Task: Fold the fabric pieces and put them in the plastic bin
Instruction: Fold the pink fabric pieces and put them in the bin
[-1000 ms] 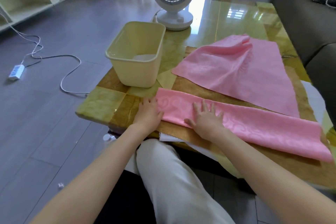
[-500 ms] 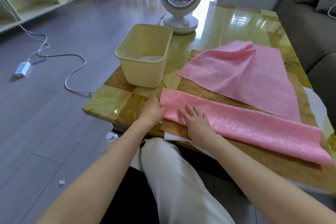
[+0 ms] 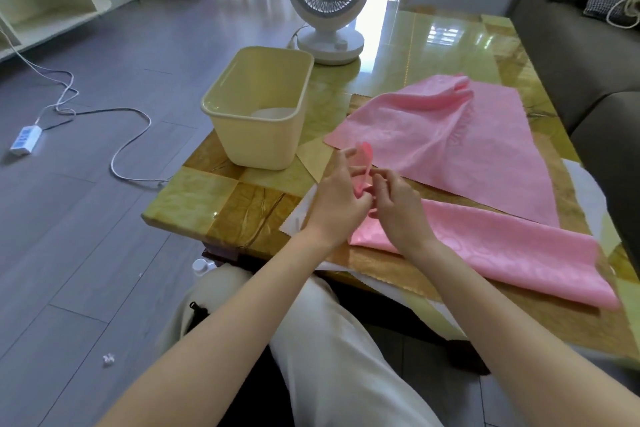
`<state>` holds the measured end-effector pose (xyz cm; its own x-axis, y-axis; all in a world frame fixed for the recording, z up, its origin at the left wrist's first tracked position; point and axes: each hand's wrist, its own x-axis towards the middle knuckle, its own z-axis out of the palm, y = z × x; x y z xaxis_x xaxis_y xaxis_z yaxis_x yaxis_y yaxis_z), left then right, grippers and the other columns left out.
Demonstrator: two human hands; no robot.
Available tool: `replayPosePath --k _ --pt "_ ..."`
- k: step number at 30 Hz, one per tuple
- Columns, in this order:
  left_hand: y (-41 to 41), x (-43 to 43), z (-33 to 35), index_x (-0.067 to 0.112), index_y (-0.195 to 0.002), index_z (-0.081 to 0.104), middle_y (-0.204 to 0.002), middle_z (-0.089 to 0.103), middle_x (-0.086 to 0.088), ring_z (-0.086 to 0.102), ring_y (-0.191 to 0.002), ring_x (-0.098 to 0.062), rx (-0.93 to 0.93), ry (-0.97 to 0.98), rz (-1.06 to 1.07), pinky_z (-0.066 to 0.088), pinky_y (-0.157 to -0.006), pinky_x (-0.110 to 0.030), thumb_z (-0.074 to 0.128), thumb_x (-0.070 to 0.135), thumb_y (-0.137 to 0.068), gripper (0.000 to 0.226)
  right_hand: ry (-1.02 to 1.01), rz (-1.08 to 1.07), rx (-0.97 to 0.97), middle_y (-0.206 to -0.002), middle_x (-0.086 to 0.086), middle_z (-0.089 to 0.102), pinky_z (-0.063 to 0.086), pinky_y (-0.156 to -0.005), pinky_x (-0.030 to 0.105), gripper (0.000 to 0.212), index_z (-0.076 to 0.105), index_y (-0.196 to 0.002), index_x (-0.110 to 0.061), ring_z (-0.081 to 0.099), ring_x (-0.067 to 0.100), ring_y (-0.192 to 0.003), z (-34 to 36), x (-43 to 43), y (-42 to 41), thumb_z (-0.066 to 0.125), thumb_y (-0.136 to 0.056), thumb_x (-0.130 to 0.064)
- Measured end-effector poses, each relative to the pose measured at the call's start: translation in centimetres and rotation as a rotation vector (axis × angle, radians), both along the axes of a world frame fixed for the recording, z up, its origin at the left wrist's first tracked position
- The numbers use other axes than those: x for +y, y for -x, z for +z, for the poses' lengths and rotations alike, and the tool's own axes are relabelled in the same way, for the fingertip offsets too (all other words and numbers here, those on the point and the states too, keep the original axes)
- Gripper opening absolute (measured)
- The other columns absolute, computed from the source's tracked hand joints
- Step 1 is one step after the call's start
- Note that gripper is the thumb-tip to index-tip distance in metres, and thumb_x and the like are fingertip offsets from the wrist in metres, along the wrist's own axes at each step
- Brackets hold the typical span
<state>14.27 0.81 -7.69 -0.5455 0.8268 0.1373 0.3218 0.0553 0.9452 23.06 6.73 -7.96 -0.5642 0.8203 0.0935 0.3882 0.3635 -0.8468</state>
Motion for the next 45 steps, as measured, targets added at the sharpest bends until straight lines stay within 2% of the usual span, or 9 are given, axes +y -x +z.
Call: replayPosePath --k 2,5,9,13,22,28,34,37,45 --pt "-1.2 0.5 -0.4 0.011 -0.132 0.034 -0.118 0.06 -0.008 0.058 -0.064 0.003 0.024 0.005 -0.052 0.046 -0.053 -0.005 0.058 -0.008 -0.082 0.059 0.125 -0.051 0.029 -0.087 0.001 0.068 0.057 -0.075 0.042 0.027 0.056 -0.113 -0.008 0.067 0.019 -0.082 0.3 0.6 -1.1 0.04 -0.1 -0.025" --pt "-2.8 1.0 -1.7 0.014 -0.13 0.035 -0.126 0.052 -0.016 0.059 -0.079 -0.008 0.088 0.002 -0.121 0.046 -0.055 -0.004 0.058 -0.006 -0.082 0.057 0.313 -0.1 0.022 -0.088 0.003 0.065 0.058 -0.068 0.036 0.034 0.046 -0.125 -0.003 0.066 0.021 -0.081 -0.2 1.2 -2.5 0.046 -0.098 -0.024" --pt "-4.2 1.3 -3.1 0.011 -0.131 0.036 -0.123 0.057 -0.013 0.062 -0.102 -0.022 0.102 0.083 -0.235 0.055 -0.083 -0.029 0.056 -0.002 -0.08 0.056 0.428 -0.172 -0.107 -0.085 0.009 0.067 0.057 -0.078 0.046 0.031 0.058 -0.11 -0.008 0.066 0.025 -0.082 -1.8 2.4 -3.7 0.049 -0.081 0.0" --pt "-4.1 1.2 -3.6 0.008 -0.126 0.048 -0.123 0.053 -0.008 0.053 -0.103 -0.021 0.251 0.17 -0.302 0.039 -0.089 -0.021 0.053 0.007 -0.086 0.04 0.455 -0.233 -0.236 -0.099 0.015 0.065 0.056 -0.079 0.044 0.046 0.053 -0.11 -0.004 0.064 0.034 -0.097 -4.2 3.8 -4.4 0.055 -0.065 -0.01" --pt "-1.0 2.7 -4.6 0.018 -0.138 0.038 -0.142 0.042 0.004 0.034 -0.121 -0.022 0.705 0.506 -0.328 0.03 -0.099 -0.036 0.043 0.018 -0.092 0.047 0.376 -0.25 -0.428 -0.077 0.009 0.046 0.031 -0.051 0.028 0.023 0.042 -0.108 -0.006 0.046 0.025 -0.08 -4.4 3.7 -5.2 0.046 -0.086 -0.009" --pt "-1.4 3.1 -5.2 0.016 -0.139 0.032 -0.142 0.035 -0.003 0.032 -0.124 -0.025 0.618 0.438 -0.216 0.03 -0.103 -0.038 0.049 0.017 -0.091 0.05 0.283 -0.245 -0.457 -0.117 0.021 0.053 0.035 -0.066 0.027 0.051 0.019 -0.135 0.006 0.055 0.032 -0.096 -4.0 2.5 -5.2 0.045 -0.091 0.002" --pt "-1.2 3.2 -4.6 0.008 -0.127 0.03 -0.121 0.054 -0.016 0.056 -0.094 -0.021 0.07 0.365 0.033 0.05 -0.08 -0.033 0.048 0.015 -0.095 0.037 0.135 -0.219 -0.42 -0.142 0.018 0.036 0.041 -0.088 0.033 0.064 0.013 -0.147 -0.011 0.049 0.034 -0.118 -4.7 1.6 -5.5 0.039 -0.09 0.001" --pt "-1.3 3.2 -4.3 0.014 -0.118 0.04 -0.115 0.054 -0.012 0.051 -0.075 -0.011 0.191 0.279 -0.009 0.043 -0.059 -0.016 0.046 0.004 -0.093 0.028 0.105 -0.175 -0.403 -0.143 0.018 0.032 0.04 -0.096 0.038 0.067 0.013 -0.149 -0.021 0.048 0.034 -0.117 -4.7 1.5 -5.5 0.032 -0.089 0.003" --pt "1.5 1.2 -2.3 0.015 -0.129 0.05 -0.122 0.049 -0.009 0.055 -0.109 -0.019 0.404 0.169 -0.003 0.038 -0.088 -0.017 0.041 -0.002 -0.092 0.041 0.011 -0.07 -0.371 -0.133 0.019 0.041 0.04 -0.09 0.033 0.068 0.017 -0.149 -0.024 0.052 0.034 -0.107 -4.4 1.0 -2.1 0.037 -0.089 0.002"
